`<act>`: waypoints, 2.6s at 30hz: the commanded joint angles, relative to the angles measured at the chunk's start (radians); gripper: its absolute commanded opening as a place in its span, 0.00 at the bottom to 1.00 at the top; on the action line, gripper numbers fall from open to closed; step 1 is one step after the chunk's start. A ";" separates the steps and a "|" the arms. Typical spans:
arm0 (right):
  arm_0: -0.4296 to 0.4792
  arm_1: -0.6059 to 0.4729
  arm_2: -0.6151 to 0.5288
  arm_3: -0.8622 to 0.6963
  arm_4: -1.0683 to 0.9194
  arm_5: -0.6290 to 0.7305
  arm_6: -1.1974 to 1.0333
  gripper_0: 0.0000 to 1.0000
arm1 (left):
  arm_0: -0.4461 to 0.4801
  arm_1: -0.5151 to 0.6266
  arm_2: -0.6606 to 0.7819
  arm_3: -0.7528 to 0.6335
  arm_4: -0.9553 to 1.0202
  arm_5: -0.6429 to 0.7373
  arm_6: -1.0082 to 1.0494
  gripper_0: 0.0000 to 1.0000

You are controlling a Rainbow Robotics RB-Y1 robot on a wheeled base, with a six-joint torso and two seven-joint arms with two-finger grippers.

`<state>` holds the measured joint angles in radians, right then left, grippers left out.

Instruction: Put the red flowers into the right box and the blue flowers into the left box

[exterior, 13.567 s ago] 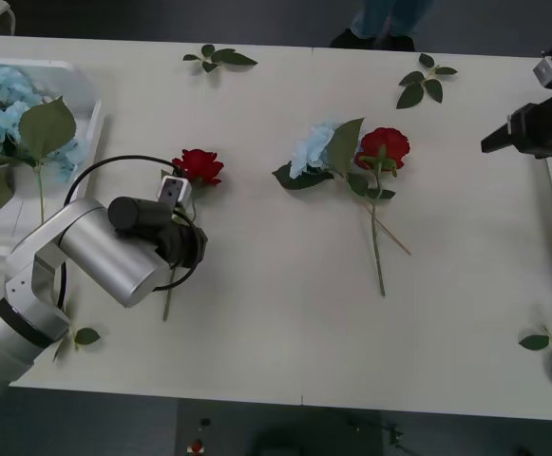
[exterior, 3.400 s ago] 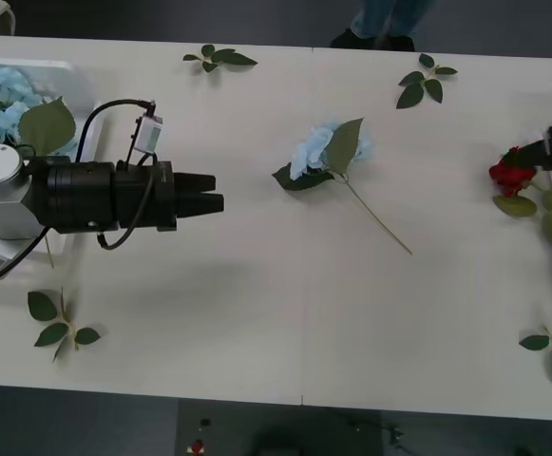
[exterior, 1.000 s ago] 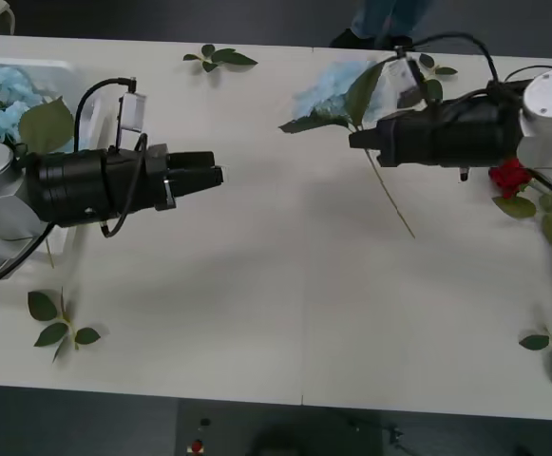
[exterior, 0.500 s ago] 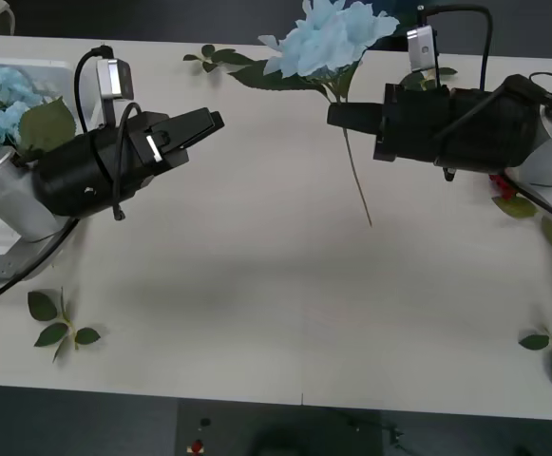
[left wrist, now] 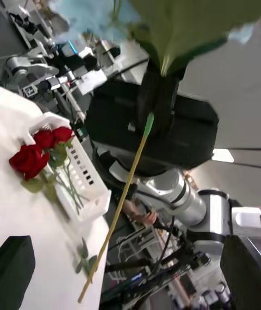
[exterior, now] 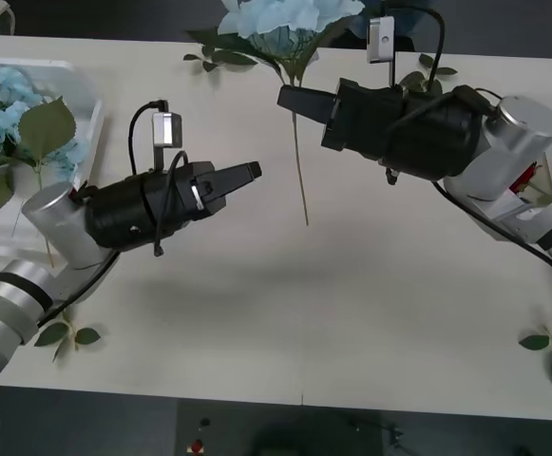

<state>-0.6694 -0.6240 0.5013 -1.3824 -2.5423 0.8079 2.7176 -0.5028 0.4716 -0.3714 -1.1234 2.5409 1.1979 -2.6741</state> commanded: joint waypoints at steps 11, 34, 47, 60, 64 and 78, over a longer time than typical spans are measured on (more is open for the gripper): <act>-0.013 0.024 -0.017 -0.026 -0.007 -0.013 -0.012 0.00 | 0.032 -0.013 -0.182 -0.239 -0.048 -0.256 -0.031 1.00; -0.015 0.023 -0.015 -0.026 -0.004 -0.010 -0.012 0.00 | -0.017 -0.085 -0.181 -0.239 -0.105 -0.480 -0.031 0.00; -0.013 0.018 -0.017 -0.026 -0.006 -0.013 -0.012 1.00 | -0.020 0.048 -0.141 -0.239 -0.076 -0.448 -0.031 0.00; -0.015 -0.003 -0.017 -0.027 -0.007 -0.024 -0.012 1.00 | -0.088 0.229 0.040 -0.240 -0.237 -0.316 0.008 0.00; -0.019 -0.063 -0.017 -0.026 0.010 -0.047 -0.012 1.00 | -0.108 0.256 0.155 -0.240 -0.358 -0.268 0.200 0.00; -0.081 -0.537 -0.015 -0.041 0.450 0.086 -0.355 1.00 | -0.204 0.506 0.391 -0.240 -0.818 0.104 0.899 0.00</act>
<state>-0.6987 -1.1094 0.5000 -1.3847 -2.1052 0.8613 2.2927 -0.6807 0.8782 0.0233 -1.3383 1.7674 1.2519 -1.8353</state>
